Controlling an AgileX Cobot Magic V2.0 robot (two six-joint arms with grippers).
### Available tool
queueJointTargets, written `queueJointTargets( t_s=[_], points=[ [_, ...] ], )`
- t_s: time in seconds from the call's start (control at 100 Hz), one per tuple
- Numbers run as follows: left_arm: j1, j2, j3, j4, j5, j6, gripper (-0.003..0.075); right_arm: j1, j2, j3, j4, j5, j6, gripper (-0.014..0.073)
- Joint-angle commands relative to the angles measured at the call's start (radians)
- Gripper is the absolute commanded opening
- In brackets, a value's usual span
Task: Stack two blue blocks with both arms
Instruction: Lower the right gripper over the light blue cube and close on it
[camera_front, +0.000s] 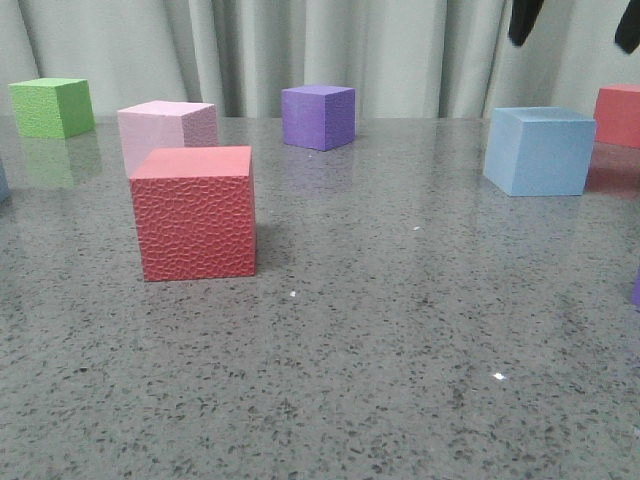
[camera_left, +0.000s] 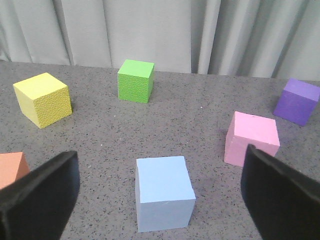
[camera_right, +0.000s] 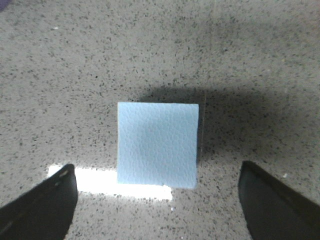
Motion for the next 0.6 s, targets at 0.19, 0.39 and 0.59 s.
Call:
queueJointTargets(
  t_s=[0.19, 0.39, 0.59],
  points=[
    [0.003, 0.008, -0.038, -0.012, -0.083, -0.001, 0.0629, 0.001, 0.051, -0.052, 0.005, -0.013, -0.006, 0.0643],
    [0.003, 0.008, -0.038, -0.012, -0.083, -0.001, 0.0629, 0.001, 0.097, -0.052, 0.006, -0.022, -0.006, 0.0643],
    [0.003, 0.008, -0.038, -0.012, -0.083, -0.001, 0.0629, 0.001, 0.138, -0.052, 0.006, -0.025, -0.006, 0.0643]
  ],
)
